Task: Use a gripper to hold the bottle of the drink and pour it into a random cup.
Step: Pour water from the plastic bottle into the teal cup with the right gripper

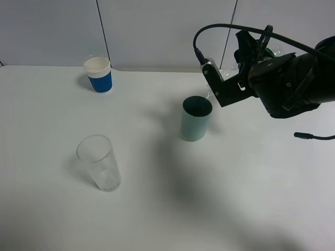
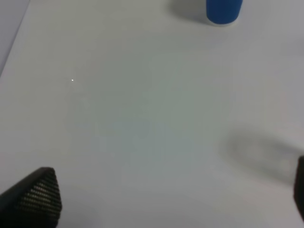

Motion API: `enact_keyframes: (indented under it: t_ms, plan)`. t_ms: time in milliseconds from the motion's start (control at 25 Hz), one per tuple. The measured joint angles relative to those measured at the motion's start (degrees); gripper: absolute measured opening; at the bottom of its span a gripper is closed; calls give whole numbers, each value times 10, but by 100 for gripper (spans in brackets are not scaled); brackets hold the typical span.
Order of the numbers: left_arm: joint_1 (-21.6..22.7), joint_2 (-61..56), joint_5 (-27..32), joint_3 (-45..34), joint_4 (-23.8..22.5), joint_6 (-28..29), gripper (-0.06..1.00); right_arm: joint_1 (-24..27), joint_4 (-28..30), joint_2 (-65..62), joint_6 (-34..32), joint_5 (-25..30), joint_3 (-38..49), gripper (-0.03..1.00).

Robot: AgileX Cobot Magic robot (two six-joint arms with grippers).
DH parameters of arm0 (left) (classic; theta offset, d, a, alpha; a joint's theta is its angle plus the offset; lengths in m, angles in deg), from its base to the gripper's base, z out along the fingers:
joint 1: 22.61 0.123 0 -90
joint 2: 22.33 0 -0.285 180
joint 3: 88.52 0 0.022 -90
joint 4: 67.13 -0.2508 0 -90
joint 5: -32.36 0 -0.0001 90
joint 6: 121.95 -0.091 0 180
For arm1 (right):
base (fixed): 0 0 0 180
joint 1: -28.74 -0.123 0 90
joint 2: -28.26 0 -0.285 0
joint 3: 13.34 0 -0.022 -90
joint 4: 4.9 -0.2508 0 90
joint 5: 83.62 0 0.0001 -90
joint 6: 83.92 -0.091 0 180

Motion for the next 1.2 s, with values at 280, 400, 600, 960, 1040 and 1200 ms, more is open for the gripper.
enact_keyframes:
  t_ms: [280,400,600,960,1040,1200]
  plan:
    - [0,0,0,0,0,0,99,0,0,0,0,0,0,57]
    - [0,0,0,0,0,0,99,0,0,0,0,0,0,57]
    - [0,0,0,0,0,0,99,-2,0,0,0,0,0,57]
    - [0,0,0,0,0,0,99,-8,0,0,0,4,0,57]
    - [0,0,0,0,0,0,99,-10,0,0,0,5,0,57]
    - [0,0,0,0,0,0,99,-11,0,0,3,7,0,57]
